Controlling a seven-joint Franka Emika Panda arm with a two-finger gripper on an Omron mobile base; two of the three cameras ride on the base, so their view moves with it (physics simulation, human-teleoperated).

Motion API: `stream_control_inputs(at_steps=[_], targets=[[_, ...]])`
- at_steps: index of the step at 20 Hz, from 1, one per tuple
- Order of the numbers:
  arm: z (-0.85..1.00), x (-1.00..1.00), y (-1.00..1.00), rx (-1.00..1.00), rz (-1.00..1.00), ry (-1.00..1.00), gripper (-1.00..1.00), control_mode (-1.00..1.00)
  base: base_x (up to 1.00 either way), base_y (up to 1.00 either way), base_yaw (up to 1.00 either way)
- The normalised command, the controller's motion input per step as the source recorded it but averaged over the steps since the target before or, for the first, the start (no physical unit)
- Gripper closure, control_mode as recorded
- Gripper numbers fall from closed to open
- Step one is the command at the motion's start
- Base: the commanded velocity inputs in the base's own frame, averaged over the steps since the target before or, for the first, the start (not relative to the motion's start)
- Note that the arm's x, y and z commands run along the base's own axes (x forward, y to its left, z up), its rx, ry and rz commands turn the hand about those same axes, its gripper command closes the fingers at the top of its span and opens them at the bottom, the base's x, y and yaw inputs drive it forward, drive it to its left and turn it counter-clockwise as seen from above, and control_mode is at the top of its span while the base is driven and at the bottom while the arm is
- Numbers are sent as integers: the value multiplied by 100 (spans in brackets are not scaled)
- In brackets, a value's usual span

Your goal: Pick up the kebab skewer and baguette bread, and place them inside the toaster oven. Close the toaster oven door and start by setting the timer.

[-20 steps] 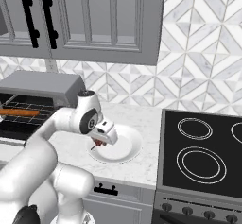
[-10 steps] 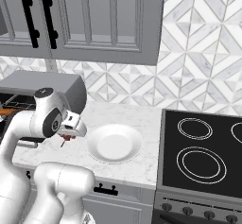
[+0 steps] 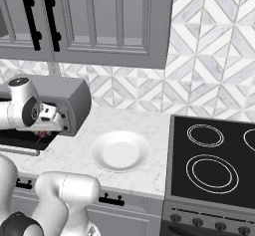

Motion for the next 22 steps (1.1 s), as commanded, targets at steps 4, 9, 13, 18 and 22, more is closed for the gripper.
stream_control_inputs(at_steps=[4, 9, 13, 18, 22], targets=[[11, 17, 79, 5, -1, 7, 100, -100, 0, 0, 0], [-1, 5, 41, 9, -8, 0, 100, -100, 0, 0, 0], [-32, 1, 0, 6, -6, -6, 100, -100, 0, 0, 0], [-39, 16, 0, 0, -2, -4, 100, -100, 0, 0, 0], [2, 58, 9, 0, 0, 0, 100, -100, 0, 0, 0]])
